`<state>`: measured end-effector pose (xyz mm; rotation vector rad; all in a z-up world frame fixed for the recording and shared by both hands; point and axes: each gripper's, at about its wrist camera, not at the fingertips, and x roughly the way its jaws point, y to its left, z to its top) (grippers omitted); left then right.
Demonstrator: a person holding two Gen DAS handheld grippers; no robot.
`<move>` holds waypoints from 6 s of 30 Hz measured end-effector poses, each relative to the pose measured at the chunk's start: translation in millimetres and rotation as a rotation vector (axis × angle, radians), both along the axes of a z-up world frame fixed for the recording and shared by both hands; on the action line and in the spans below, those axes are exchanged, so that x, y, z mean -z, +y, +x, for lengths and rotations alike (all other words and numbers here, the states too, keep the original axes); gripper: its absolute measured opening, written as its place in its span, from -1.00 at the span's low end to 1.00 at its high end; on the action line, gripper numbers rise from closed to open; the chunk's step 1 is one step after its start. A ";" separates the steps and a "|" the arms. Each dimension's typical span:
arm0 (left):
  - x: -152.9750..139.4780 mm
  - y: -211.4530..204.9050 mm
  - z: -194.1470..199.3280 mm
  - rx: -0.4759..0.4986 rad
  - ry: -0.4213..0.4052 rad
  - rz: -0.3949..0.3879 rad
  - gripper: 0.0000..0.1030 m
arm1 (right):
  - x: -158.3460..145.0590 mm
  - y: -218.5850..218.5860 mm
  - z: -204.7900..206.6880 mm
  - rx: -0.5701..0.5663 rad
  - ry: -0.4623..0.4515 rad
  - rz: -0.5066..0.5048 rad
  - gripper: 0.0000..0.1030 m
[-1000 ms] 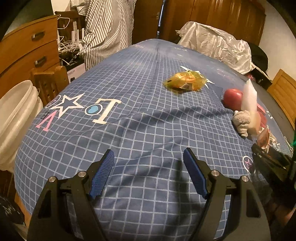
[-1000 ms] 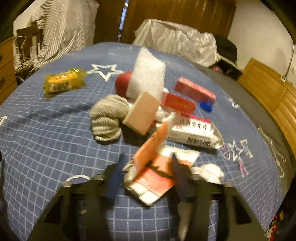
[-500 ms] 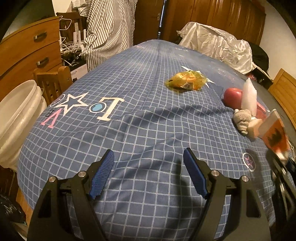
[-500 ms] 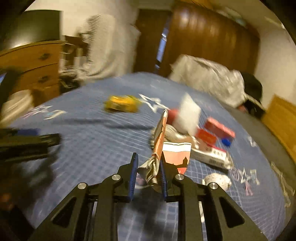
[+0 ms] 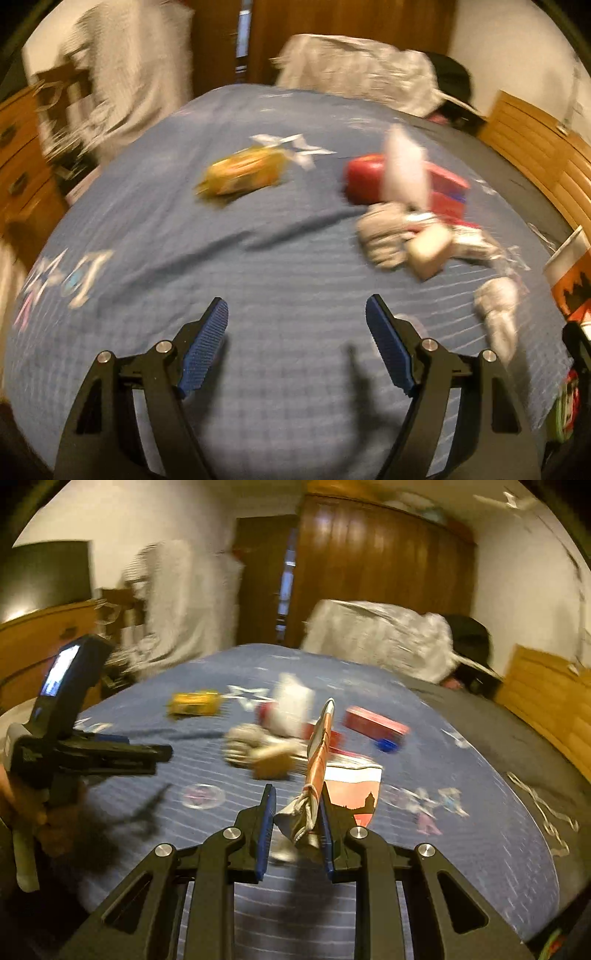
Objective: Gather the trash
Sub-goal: 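Grasp the beige knitted towel with the left tool while the right tool holds the cup, then carry the towel and paper cup over the white bucket, then open both tools to drop the towel and cup into the bucket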
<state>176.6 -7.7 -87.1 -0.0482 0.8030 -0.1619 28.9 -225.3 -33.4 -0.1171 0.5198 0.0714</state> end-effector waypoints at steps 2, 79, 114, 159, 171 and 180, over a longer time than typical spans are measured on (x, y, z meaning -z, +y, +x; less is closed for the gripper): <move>-4.3 -18.0 17.3 0.040 -0.021 -0.003 0.43 | 5.2 -22.1 5.5 0.046 0.023 0.023 -0.55; -73.6 276.0 -128.0 -0.644 -0.154 0.128 -0.45 | -88.5 349.1 19.5 -0.654 -0.060 -0.051 -0.55; -79.9 414.7 -99.5 -0.793 -0.091 0.256 -0.45 | -113.5 570.8 79.4 -0.898 0.098 -0.056 -0.54; -51.2 466.4 -94.5 -0.763 -0.031 0.107 -0.06 | -89.3 592.0 98.0 -0.949 0.152 -0.078 -0.34; -58.0 448.4 -94.7 -0.741 -0.047 0.126 -0.06 | -89.9 567.5 101.1 -0.901 0.148 -0.061 -0.34; -63.7 409.1 -102.5 -0.611 -0.089 0.129 0.19 | -96.2 496.7 93.5 -0.809 0.104 0.007 -0.29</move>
